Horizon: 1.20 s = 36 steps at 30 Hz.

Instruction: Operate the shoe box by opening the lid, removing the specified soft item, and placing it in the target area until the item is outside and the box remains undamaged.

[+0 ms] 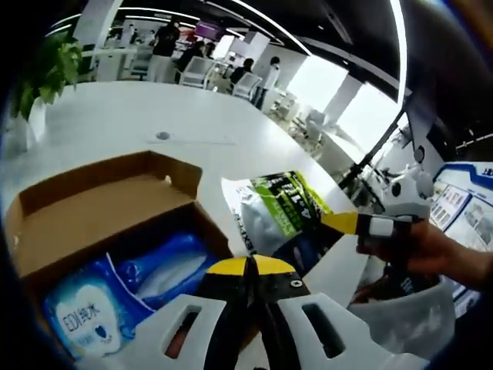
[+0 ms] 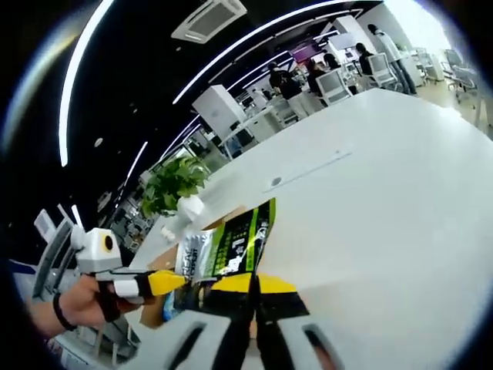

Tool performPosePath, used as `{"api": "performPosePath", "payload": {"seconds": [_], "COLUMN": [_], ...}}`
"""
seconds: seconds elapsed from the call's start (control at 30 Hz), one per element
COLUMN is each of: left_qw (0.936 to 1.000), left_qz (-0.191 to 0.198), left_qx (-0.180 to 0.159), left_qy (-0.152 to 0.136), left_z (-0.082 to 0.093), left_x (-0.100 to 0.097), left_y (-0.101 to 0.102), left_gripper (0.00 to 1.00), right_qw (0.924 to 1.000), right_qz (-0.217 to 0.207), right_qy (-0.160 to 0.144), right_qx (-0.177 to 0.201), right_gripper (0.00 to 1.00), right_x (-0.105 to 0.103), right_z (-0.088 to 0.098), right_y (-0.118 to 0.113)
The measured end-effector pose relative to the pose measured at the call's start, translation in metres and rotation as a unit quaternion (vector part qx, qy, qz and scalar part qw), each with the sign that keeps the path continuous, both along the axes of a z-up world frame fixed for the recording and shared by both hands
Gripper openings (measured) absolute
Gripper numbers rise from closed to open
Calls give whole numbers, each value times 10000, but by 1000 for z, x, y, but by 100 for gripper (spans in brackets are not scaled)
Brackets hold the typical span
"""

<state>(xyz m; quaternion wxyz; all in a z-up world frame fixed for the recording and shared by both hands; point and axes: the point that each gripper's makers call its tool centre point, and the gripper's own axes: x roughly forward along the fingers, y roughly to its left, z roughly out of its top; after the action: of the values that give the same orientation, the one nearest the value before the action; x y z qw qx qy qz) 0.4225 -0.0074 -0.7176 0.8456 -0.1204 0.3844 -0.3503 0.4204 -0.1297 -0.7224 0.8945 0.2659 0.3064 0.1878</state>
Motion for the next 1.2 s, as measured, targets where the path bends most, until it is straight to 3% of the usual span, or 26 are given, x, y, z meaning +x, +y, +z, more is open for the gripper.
{"api": "performPosePath", "payload": {"seconds": [0.57, 0.8, 1.2], "left_qw": [9988, 9970, 9944], "left_qz": [-459, -717, -921], "left_qx": [134, 266, 507], "left_qy": [-85, -73, -49], "left_z": [-11, -23, -46], "left_x": [-1, -2, 12], "left_y": [-49, -70, -81], "left_gripper": [0, 0, 0], "right_qw": [9990, 9975, 9969], "right_qz": [-403, -564, -572], "right_qy": [175, 372, 504], "right_qx": [-80, -188, -195], "right_gripper": [0, 0, 0], "right_x": [-2, -5, 0], "right_z": [-20, -40, -54], "right_y": [-47, -67, -78]}}
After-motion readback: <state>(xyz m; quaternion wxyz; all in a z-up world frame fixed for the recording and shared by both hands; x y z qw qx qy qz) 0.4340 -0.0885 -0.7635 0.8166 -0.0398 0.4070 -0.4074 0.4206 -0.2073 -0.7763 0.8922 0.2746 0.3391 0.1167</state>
